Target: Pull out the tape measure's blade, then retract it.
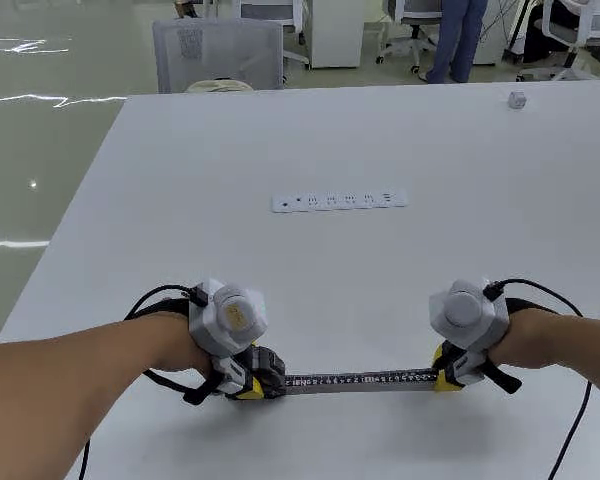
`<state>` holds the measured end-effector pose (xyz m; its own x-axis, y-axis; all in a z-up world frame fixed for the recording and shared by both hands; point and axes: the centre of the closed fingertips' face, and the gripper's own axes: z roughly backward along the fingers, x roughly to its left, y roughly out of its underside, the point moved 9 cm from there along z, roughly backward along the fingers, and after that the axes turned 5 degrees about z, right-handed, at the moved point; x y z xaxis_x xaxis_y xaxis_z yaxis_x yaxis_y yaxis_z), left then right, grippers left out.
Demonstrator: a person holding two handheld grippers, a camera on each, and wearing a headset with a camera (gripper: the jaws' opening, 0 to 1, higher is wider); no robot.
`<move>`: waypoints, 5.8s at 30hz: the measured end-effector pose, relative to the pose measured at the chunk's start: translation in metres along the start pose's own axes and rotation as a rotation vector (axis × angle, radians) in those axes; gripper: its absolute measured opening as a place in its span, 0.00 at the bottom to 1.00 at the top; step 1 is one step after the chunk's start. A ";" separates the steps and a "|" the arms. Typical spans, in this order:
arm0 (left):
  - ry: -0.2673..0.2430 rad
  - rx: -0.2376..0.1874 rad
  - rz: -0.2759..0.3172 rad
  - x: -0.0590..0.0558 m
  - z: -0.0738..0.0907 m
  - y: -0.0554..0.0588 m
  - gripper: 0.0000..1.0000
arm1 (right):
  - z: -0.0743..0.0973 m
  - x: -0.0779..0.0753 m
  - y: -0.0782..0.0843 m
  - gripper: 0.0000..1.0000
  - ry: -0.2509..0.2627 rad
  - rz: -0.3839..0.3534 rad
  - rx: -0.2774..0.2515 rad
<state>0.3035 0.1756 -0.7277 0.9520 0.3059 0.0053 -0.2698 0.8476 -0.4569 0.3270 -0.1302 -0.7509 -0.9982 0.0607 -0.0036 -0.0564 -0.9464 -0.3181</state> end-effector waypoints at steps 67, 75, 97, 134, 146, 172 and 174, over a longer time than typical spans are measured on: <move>0.016 0.039 -0.034 0.002 -0.001 -0.003 0.35 | 0.004 0.005 0.000 0.26 0.091 -0.042 -0.063; 0.004 -0.007 0.052 0.008 0.007 0.007 0.39 | 0.014 0.006 0.006 0.30 0.132 -0.106 -0.106; -0.156 -0.332 0.476 0.017 0.060 0.055 0.62 | 0.030 0.018 0.026 0.51 0.241 -0.327 -0.221; -0.422 -0.576 0.689 -0.056 0.117 0.147 0.86 | 0.070 0.081 0.081 0.81 0.442 -0.509 -0.409; -0.450 -0.590 0.735 -0.076 0.131 0.169 0.96 | 0.079 0.105 0.096 1.00 0.483 -0.517 -0.413; -0.474 -0.616 0.767 -0.098 0.141 0.185 1.00 | 0.084 0.133 0.111 1.00 0.486 -0.563 -0.432; -0.474 -0.616 0.767 -0.098 0.141 0.185 1.00 | 0.086 0.134 0.110 1.00 0.491 -0.562 -0.427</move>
<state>0.1400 0.3635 -0.6867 0.3737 0.9080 -0.1896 -0.5235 0.0377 -0.8512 0.1848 -0.2536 -0.7054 -0.6962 0.7082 -0.1170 -0.4277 -0.5402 -0.7248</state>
